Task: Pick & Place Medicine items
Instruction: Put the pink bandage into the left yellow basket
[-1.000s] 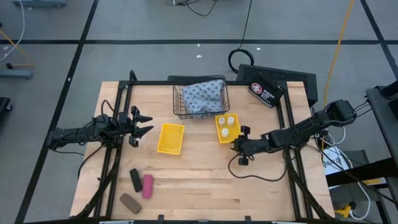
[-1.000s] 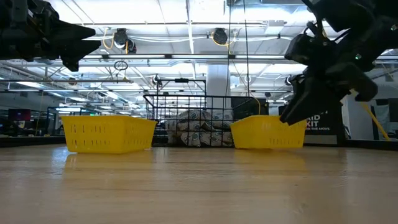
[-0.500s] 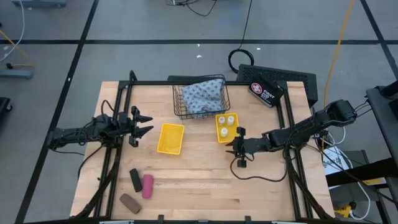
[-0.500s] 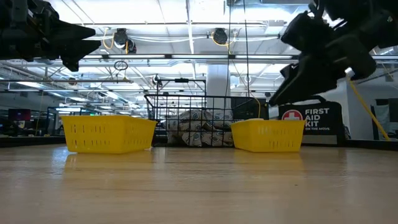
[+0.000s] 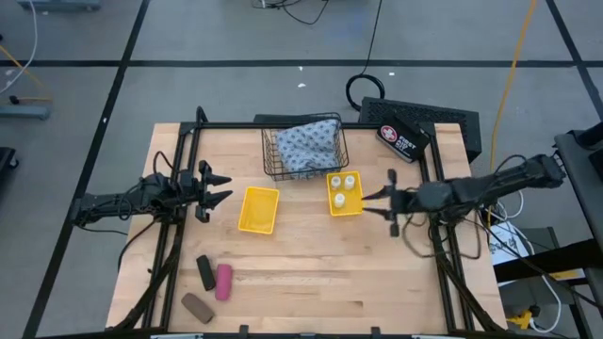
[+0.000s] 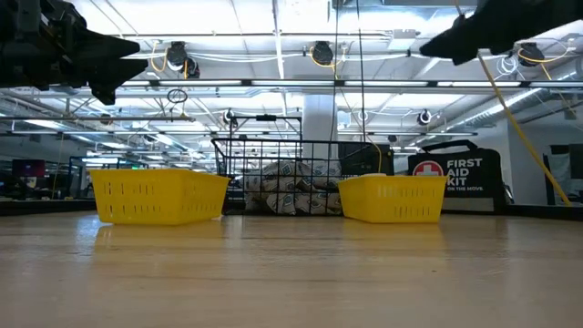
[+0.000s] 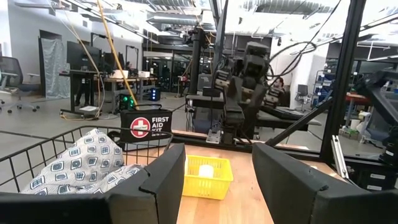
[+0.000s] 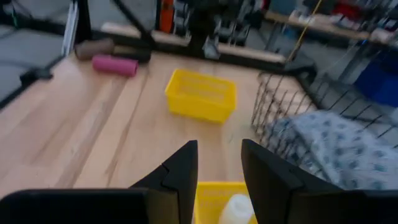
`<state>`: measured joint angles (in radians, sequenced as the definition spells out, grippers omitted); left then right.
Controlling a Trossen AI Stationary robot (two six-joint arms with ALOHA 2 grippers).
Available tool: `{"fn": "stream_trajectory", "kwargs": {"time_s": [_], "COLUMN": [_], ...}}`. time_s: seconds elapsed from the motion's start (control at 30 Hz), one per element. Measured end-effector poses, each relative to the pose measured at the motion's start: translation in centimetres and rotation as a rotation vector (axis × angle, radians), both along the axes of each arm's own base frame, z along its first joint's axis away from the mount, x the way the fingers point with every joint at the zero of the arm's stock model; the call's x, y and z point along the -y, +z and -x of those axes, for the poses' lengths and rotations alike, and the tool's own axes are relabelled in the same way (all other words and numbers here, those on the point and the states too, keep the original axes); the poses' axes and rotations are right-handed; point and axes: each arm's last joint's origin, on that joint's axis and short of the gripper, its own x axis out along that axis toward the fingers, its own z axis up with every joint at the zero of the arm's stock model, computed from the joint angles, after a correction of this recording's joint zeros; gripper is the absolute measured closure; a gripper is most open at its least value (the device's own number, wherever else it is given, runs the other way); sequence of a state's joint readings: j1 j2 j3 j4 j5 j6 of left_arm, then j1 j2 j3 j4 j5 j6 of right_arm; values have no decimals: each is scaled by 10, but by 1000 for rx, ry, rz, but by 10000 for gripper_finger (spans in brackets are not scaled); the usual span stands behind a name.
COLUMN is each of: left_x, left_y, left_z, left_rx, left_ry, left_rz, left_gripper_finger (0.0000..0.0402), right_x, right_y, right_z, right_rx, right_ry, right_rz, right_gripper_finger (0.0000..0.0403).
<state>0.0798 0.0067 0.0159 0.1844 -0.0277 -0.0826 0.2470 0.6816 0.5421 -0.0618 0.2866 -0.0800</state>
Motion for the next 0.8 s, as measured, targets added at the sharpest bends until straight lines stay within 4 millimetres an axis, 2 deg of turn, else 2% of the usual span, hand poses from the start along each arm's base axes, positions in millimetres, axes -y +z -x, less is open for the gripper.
{"fn": "stream_trajectory", "kwargs": {"time_s": [0.2,0.33,0.5,0.63,0.8], "left_x": [0,0,0,0,0], "left_y": [0,0,0,2,3], "left_z": [0,0,0,0,1], "left_rx": [0,0,5,22,51], "left_ry": [0,0,0,-2,-43], "left_rz": [0,0,0,8,148], "left_gripper_finger": [204,204,204,204,204], "right_x": [13,17,21,27,32], "right_y": [-18,-31,-49,-49,-52], "right_z": [34,48,53,57,62], "right_rx": [131,264,346,366,348], "right_ry": [-35,-46,-74,-119,-120], "right_rz": [-29,-75,-90,-57,-47], "right_gripper_finger": [289,289,289,289,289]}}
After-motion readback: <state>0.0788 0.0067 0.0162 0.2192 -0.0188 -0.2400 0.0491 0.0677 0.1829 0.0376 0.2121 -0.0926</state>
